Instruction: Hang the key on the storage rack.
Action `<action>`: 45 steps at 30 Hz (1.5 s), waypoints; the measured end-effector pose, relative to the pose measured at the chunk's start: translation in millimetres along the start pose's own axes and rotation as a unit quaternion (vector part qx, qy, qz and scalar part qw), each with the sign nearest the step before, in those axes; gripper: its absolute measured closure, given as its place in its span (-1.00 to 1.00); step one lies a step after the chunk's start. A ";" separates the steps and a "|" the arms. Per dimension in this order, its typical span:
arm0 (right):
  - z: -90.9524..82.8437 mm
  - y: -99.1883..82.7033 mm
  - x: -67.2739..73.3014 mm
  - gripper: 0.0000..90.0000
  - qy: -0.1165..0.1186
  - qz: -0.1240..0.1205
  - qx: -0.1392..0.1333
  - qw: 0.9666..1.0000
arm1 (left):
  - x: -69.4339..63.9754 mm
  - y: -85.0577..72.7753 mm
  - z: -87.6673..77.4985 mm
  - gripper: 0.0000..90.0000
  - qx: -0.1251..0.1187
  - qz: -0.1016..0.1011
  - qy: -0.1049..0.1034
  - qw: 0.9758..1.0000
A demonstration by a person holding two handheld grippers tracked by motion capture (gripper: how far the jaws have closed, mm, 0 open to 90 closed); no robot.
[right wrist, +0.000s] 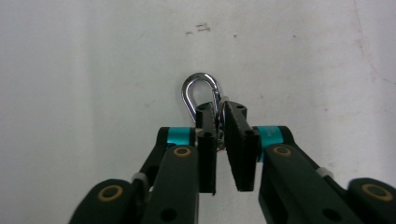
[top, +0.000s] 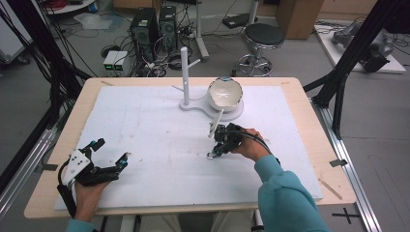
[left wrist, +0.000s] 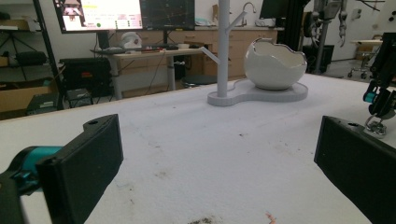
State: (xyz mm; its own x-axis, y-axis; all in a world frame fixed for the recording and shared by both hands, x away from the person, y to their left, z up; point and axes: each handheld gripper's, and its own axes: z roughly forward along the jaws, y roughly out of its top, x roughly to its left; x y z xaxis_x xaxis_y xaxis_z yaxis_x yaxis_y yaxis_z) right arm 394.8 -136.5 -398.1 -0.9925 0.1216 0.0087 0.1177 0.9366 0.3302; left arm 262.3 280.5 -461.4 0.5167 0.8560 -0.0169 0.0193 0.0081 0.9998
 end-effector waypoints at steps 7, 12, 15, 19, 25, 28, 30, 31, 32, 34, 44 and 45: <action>-0.7 0.2 0.6 0.93 -0.009 -0.005 0.000 1.000 | 0.0 0.0 0.0 -0.96 0.000 0.000 0.000 1.000; -1.0 -0.5 -0.5 0.96 -0.009 0.008 -0.002 1.000 | 0.1 0.0 0.0 -0.96 0.000 0.001 0.000 1.000; -0.6 -0.4 -1.2 0.97 -0.008 0.017 -0.005 1.000 | 0.2 0.0 0.0 -0.96 0.000 -0.001 0.000 1.000; -0.6 -0.8 -2.6 0.97 0.000 0.025 -0.005 1.000 | 0.6 0.0 0.1 -0.96 0.000 -0.002 -0.001 1.000; -2.2 -1.6 -4.0 0.98 0.003 0.040 -0.013 0.999 | 0.5 0.2 0.4 -0.96 0.002 -0.001 0.001 1.000; -3.9 -2.4 -5.6 0.98 0.007 0.047 -0.027 0.998 | 0.5 0.4 0.8 -0.96 0.004 -0.001 0.000 1.000; -8.7 -3.6 -7.3 0.98 0.008 0.057 -0.047 0.997 | 0.9 0.5 1.3 -0.96 0.006 -0.003 0.001 1.000; -11.3 -4.0 -7.8 0.98 0.006 0.059 -0.057 0.997 | 1.1 0.6 1.4 -0.96 0.007 -0.005 0.000 1.000; -13.4 -4.5 -8.6 0.98 0.011 0.061 -0.070 0.996 | 1.4 0.7 1.3 -0.96 0.008 -0.005 0.000 1.000; -15.9 -4.9 -9.0 0.98 0.012 0.064 -0.082 0.994 | 1.3 0.7 1.4 -0.96 0.006 -0.007 0.001 1.000; -47.4 -15.4 -9.9 0.99 0.015 0.072 -0.210 0.975 | 2.7 6.7 6.8 -0.96 0.025 -0.012 -0.015 1.000; -50.4 -16.7 -10.1 0.98 0.017 0.071 -0.225 0.972 | 2.5 8.7 8.2 -0.96 0.024 -0.016 -0.022 0.999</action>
State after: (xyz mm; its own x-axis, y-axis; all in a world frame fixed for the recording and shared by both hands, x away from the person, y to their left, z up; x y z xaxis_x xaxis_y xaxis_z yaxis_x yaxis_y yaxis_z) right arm 401.3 -170.0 -356.1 -0.9686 0.2210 0.1137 0.2357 0.6717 0.7023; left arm 270.7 278.5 -452.8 0.5528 0.8318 -0.0496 0.0761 0.0089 0.9971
